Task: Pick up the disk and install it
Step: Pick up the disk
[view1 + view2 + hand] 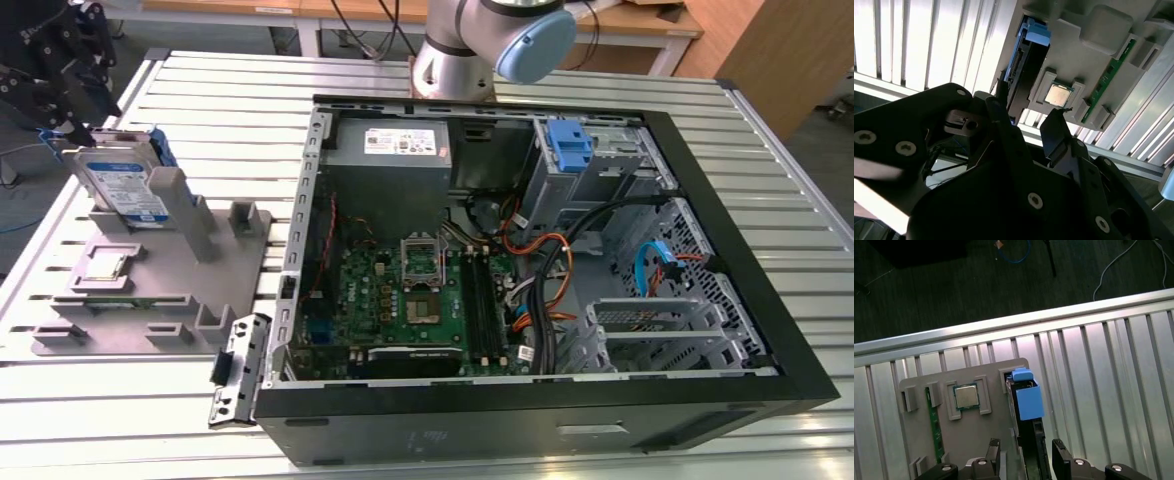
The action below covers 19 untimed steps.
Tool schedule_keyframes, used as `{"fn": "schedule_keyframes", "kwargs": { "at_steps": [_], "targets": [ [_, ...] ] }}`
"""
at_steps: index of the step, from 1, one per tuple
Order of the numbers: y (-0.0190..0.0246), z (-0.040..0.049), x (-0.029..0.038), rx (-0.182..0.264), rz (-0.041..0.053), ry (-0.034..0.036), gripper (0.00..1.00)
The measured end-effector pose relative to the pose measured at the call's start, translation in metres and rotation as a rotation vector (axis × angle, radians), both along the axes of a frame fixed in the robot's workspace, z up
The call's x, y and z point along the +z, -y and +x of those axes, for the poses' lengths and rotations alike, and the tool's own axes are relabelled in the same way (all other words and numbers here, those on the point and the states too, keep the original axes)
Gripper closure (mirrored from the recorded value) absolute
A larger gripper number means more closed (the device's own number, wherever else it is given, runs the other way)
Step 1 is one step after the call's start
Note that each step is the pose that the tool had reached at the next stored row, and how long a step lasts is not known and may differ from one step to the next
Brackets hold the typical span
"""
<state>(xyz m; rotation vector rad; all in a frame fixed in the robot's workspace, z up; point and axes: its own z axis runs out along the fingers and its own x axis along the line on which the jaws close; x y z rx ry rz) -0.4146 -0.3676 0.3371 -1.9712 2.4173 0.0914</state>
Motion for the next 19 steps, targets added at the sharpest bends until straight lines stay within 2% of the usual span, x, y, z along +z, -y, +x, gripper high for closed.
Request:
{"fn": "schedule_keyframes", "kwargs": {
  "at_steps": [4,11,14,19],
  "targets": [
    [0.0000,0.0000,-0.0003,0.000,0.0000,0.0000,0.47],
    [0.0000,0.0000,-0.0073,0.000,0.0004,0.0000,0.47],
    [-0.0001,0.0000,-0.0111,0.004,0.0080,0.0001,0.47],
    [0.0000,0.0000,-0.0141,0.019,0.0115,-0.0002,0.47]
  ]
}}
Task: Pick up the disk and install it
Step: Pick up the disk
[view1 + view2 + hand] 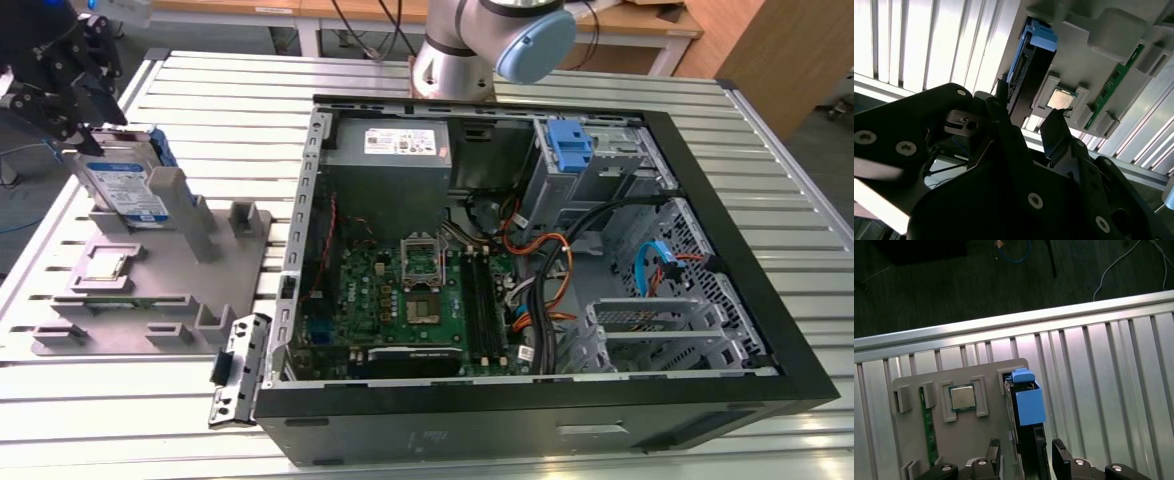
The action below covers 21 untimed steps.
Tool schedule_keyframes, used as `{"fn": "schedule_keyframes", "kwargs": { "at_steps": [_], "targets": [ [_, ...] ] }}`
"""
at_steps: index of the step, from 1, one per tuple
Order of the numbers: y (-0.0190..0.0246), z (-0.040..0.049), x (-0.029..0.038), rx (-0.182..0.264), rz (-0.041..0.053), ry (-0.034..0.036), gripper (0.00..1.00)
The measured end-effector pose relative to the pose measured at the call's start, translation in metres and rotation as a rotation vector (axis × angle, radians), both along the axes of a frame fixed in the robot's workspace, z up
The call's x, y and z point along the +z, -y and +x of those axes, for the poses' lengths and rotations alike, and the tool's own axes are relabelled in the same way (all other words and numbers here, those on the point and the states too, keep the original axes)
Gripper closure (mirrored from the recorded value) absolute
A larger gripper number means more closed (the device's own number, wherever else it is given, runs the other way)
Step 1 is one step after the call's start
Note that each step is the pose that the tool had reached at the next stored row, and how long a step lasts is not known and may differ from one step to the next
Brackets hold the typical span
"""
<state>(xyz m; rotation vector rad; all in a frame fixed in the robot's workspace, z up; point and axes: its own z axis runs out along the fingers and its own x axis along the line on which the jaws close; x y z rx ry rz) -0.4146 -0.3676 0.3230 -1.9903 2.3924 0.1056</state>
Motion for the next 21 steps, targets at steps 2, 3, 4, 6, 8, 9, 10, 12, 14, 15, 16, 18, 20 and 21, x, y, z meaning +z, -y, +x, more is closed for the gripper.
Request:
{"fn": "schedule_keyframes", "kwargs": {
  "at_steps": [2,3,4,6,8,9,10,12,14,15,16,18,20,21],
  "targets": [
    [0.0000,0.0000,-0.0011,0.006,0.0013,0.0001,0.47],
    [0.0000,0.0000,-0.0016,0.010,0.0020,0.0001,0.47],
    [0.0000,0.0000,-0.0020,0.015,0.0030,0.0000,0.47],
    [0.0000,0.0000,-0.0026,0.024,0.0051,-0.0001,0.47],
    [0.0000,0.0000,-0.0028,0.026,0.0053,-0.0001,0.47],
    [0.0000,0.0000,-0.0028,0.026,0.0054,-0.0001,0.47],
    [0.0000,0.0000,-0.0029,0.026,0.0054,0.0001,0.47],
    [0.0000,0.0000,-0.0029,0.026,0.0061,0.0001,0.47],
    [0.0000,0.0001,-0.0030,0.029,0.0089,0.0002,0.47],
    [0.0000,0.0000,-0.0031,0.035,0.0102,0.0001,0.47],
    [0.0000,0.0000,-0.0031,0.042,0.0114,0.0001,0.47],
    [0.0000,0.0000,-0.0034,0.057,0.0128,0.0000,0.47],
    [0.0000,0.0000,-0.0040,0.074,0.0132,0.0000,0.47],
    [0.0000,0.0000,-0.0044,0.085,0.0132,-0.0001,0.47]
  ]
}}
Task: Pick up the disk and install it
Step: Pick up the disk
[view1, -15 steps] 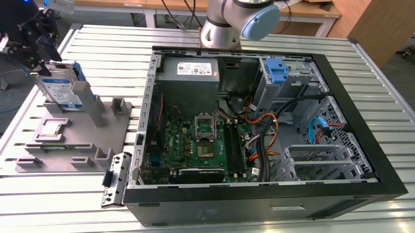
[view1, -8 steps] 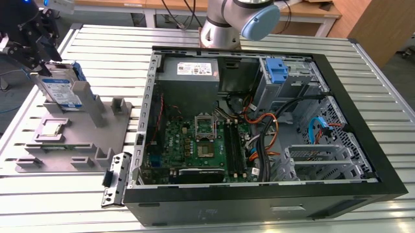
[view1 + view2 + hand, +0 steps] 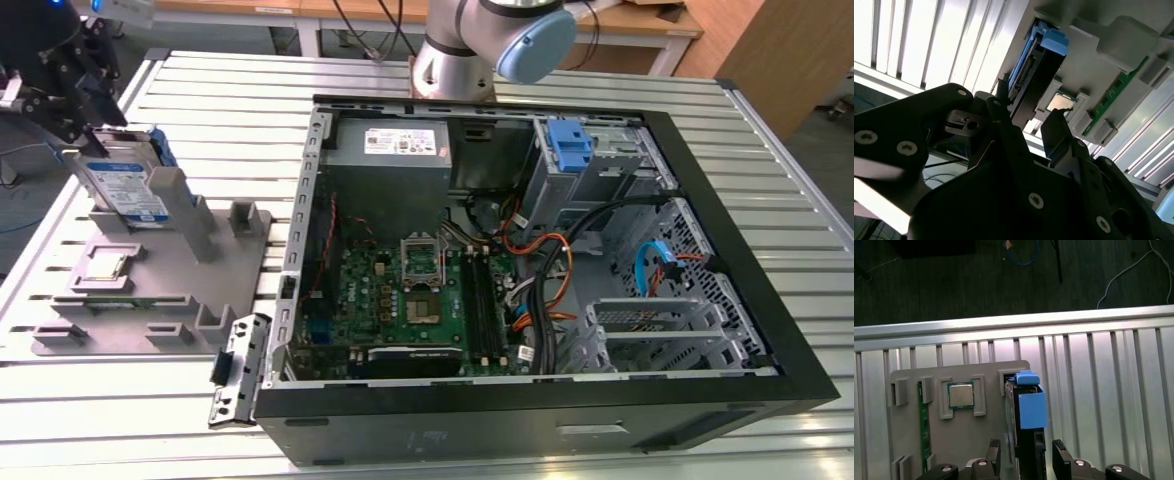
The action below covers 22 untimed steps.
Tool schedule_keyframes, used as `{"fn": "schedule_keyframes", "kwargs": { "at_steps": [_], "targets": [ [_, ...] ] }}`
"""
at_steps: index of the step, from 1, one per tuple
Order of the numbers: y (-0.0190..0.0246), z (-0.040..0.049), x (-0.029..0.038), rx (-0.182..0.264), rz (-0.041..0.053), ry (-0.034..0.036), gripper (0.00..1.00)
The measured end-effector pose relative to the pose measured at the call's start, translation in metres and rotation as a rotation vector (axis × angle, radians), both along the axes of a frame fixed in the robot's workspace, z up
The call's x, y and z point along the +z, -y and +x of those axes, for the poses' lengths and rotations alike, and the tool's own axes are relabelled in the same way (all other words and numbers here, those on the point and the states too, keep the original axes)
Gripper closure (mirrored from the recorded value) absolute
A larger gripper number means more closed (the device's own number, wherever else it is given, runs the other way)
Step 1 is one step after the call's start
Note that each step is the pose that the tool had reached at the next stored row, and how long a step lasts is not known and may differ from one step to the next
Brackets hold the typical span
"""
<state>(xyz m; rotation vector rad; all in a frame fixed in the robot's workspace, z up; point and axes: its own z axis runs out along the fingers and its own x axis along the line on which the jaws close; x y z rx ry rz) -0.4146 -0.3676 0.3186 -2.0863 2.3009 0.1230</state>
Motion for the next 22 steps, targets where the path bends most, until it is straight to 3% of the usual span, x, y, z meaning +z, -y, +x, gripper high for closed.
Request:
{"fn": "schedule_keyframes", "kwargs": {
  "at_steps": [6,13,22],
  "targets": [
    [0.0000,0.0000,-0.0029,0.073,0.0000,0.0000,0.47],
    [0.0000,0.0000,-0.0117,0.077,0.0000,-0.0022,0.47],
    [-0.0002,0.0000,-0.0156,0.078,-0.0001,-0.0027,0.47]
  ]
}}
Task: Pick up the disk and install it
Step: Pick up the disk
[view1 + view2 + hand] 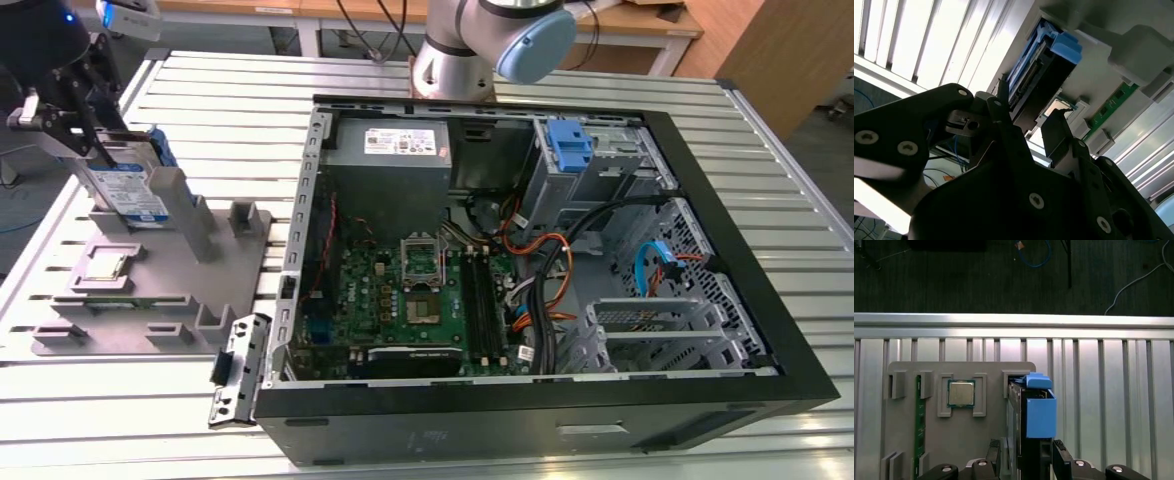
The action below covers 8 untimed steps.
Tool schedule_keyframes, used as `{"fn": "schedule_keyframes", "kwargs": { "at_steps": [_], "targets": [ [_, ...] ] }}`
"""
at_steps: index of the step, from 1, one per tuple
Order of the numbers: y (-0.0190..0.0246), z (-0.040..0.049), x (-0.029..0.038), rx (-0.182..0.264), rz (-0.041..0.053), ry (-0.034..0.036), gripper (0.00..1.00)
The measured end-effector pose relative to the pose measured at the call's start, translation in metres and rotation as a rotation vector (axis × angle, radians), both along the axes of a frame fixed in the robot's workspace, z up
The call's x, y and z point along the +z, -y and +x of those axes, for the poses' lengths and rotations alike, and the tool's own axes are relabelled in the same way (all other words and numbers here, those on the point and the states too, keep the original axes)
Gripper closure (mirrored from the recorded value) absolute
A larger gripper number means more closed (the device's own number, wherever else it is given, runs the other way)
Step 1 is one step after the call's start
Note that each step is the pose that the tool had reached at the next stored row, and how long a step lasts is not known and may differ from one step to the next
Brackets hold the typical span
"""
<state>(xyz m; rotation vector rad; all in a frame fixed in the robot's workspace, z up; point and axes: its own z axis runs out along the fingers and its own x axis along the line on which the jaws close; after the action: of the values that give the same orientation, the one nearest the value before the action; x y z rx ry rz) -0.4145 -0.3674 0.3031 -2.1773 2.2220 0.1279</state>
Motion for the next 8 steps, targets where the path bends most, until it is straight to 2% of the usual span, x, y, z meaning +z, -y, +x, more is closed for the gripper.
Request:
{"fn": "schedule_keyframes", "kwargs": {
  "at_steps": [8],
  "targets": [
    [-0.0025,-0.0001,-0.0005,0.000,0.0001,0.0002,0.47]
  ]
}}
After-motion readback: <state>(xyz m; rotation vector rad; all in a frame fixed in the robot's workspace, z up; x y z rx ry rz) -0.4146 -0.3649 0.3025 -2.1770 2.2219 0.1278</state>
